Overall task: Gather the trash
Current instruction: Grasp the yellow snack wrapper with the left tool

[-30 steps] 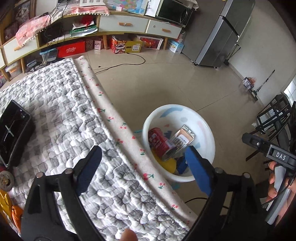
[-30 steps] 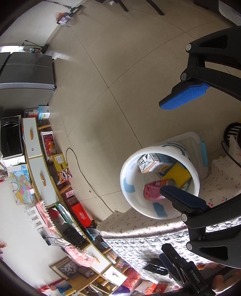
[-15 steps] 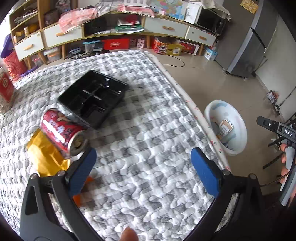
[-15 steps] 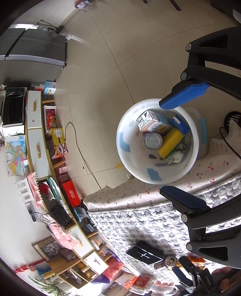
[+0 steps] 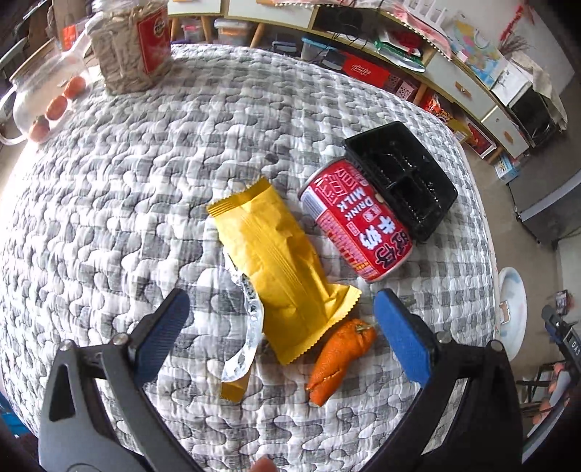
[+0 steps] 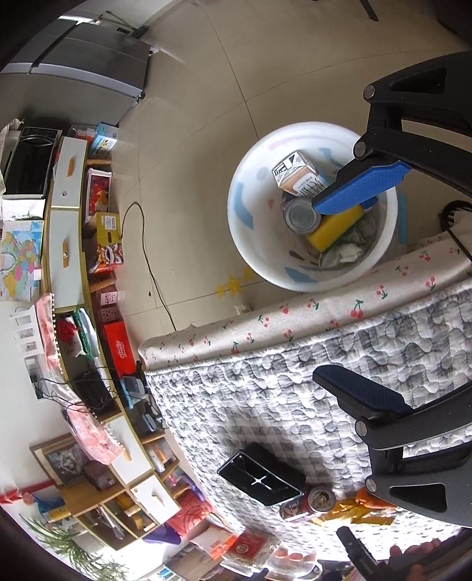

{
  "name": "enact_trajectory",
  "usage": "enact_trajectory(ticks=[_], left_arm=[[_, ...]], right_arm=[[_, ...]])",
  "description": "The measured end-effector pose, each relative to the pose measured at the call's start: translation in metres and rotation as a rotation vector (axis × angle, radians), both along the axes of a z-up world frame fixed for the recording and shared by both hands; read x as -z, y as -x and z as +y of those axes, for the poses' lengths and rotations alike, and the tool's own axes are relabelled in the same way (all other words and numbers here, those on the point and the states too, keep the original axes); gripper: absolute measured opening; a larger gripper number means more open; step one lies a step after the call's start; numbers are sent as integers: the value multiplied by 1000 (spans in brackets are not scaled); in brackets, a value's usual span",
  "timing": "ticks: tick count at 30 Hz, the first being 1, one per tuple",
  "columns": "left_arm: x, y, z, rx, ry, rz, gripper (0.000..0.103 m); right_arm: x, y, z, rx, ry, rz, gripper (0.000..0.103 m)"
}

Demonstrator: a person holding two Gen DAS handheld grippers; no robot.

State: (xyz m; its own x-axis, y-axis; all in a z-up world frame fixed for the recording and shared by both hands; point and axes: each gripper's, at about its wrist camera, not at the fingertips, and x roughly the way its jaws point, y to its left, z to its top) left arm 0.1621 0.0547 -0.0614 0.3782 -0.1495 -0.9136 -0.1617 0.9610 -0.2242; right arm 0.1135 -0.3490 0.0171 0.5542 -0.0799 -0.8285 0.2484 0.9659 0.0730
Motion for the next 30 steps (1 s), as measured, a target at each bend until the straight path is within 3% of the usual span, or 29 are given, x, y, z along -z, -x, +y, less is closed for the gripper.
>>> enact_trajectory(ticks=[2,7,14,17,20,23,25,27,30], left_arm=[[9,-5,4,-31,28,15,101],[24,-19,0,-89,-5,27,101],[35,-28,-19,-66,-176,12,99],[35,-28,-23,-38,-226,-6,85],[30,-26,-15,-17,-208,-23,66],[24,-19,3,6,-161,-26,46],[21,-16,14,16,-105,-18,41],[17,-10,22,24,-56,-17,25],[6,2,31,49,-52,-42,19]], right_arm=[[1,-4,7,-12,3,3,86],[3,-14,21,-34,11,9,86],[7,-22,30,-44,23,21,86],[8,-24,33,-47,26,25,86],[8,-27,40,-59,27,23,86],[7,-29,53,-91,19,19,86],[8,-30,67,-142,12,23,86],[10,-32,84,-206,6,34,86],[11,-35,114,-285,11,44,86]])
